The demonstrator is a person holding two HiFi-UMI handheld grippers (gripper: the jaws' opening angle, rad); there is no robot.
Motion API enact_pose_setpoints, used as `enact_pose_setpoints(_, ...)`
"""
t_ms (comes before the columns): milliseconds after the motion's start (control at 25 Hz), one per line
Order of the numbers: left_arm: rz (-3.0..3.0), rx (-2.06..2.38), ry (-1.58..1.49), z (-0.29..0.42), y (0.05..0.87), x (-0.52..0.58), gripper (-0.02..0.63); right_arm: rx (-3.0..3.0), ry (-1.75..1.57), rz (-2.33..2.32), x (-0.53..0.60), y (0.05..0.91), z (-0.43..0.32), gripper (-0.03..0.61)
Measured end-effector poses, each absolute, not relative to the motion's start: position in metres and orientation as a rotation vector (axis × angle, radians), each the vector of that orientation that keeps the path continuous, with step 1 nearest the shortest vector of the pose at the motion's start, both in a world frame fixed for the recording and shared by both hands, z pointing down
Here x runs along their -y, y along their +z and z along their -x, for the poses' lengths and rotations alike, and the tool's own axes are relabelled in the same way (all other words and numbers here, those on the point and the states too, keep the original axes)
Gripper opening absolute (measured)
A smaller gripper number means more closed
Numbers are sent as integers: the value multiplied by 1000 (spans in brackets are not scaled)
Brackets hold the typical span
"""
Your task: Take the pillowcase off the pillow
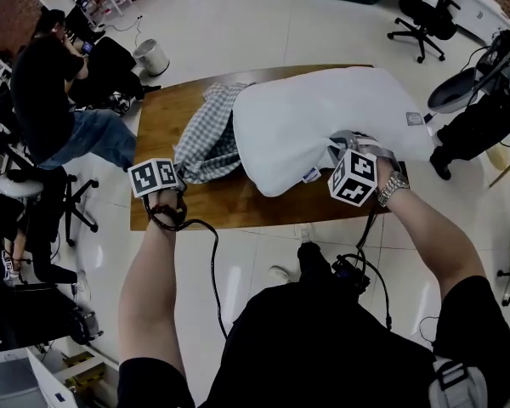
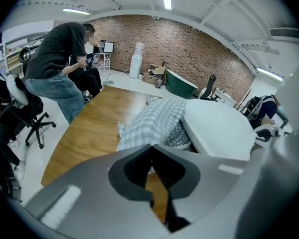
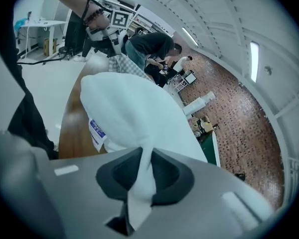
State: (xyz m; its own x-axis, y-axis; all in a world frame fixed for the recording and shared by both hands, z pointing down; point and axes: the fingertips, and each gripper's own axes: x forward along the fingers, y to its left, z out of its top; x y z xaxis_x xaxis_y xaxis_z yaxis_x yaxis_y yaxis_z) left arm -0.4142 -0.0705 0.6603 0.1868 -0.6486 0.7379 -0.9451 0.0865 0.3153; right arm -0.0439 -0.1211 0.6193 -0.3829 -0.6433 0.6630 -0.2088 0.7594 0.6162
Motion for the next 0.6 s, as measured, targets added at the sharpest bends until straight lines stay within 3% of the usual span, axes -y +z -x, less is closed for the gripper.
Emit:
enact_pose_setpoints(160,-1648,1538,501,407,661,72,20,1983,-504,-569,107,615,43,152)
enact_pose_setpoints(280,-1680,1558,552,397,654,81,117,2023,-457,-507,99,601,45,212)
enact_pose_setpoints(600,-1770,1549,625,378,630,101,155,2082,-415,-393,89,557,54,239)
